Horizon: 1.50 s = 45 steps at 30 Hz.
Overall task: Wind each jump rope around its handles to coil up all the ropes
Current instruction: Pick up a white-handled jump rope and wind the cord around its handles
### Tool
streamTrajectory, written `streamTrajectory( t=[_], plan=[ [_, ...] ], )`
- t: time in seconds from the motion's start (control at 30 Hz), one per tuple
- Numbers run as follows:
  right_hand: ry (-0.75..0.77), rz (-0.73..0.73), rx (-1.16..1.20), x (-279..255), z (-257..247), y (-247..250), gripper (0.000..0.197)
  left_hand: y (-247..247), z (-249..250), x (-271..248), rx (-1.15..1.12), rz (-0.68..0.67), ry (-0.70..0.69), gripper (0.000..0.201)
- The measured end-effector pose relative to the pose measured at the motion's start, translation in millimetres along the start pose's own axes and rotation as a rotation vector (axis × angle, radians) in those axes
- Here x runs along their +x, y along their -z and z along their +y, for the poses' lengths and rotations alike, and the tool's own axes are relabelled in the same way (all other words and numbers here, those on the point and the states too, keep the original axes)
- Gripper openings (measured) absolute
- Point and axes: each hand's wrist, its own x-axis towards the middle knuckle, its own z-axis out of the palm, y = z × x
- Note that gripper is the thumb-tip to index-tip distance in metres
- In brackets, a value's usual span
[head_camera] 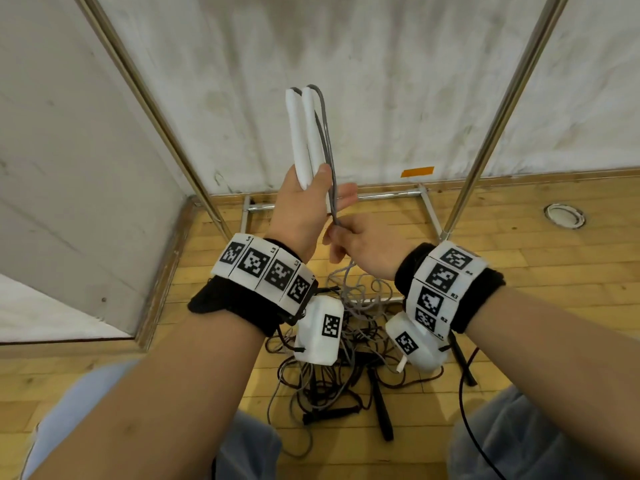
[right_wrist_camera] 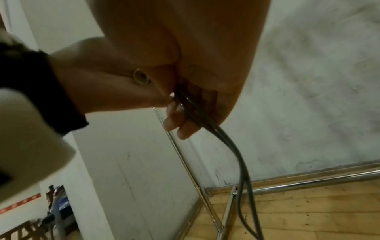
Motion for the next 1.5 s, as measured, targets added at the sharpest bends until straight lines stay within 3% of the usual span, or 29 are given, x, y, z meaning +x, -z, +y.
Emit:
streamTrajectory(
  t=[0.2,0.47,0.57,0.73,0.8,0.9,0.97,1.07,1.2,1.33,1.5],
  plan=[
    [-0.009,-0.042,-0.101,-5.2,3.0,-8.4,0.035,6.2,10.2,-2.2,-0.138,0.019,0.014,0.008],
    [0.114,0.025,-0.143,-13.7,-7.2,2.0,0.042,13.2,29.5,-3.2,-0.169,0.061,-0.052,0.008],
    [0.115,0.063,-0.246,-13.8,-5.4,18.7,0.051,14.6,23.0,-4.1,0.003,0.167,-0.149,0.007],
    [0.063,0.079,-0.279,-11.1,3.1,34.6,0.042,28.5,24.4,1.3,0.330,0.351,-0.374,0.010],
    [0.074,0.122,-0.274,-9.6,4.2,36.7,0.040,40.0,26.7,7.1,0.474,0.369,-0.395,0.016],
    [0.036,0.066,-0.353,-8.2,7.2,35.5,0.043,54.5,19.7,12.4,0.862,0.369,-0.391,0.032],
    [0.036,0.073,-0.385,-8.3,8.5,36.5,0.041,63.4,13.9,15.2,1.101,0.332,-0.351,0.034],
    [0.124,0.208,-0.352,-7.5,4.6,45.6,0.032,71.4,6.8,19.6,1.334,0.182,-0.234,0.033],
    [0.197,0.351,-0.306,-5.2,0.0,55.1,0.018,61.8,-6.6,16.0,1.304,-0.100,-0.159,0.043],
    [0.266,0.385,-0.319,-2.9,-5.4,55.4,0.019,48.4,-17.1,11.8,1.372,-0.336,-0.212,0.057],
    [0.260,0.440,-0.359,-0.2,-4.9,65.3,0.027,38.3,-18.1,8.0,1.255,-0.371,-0.258,0.064]
  ],
)
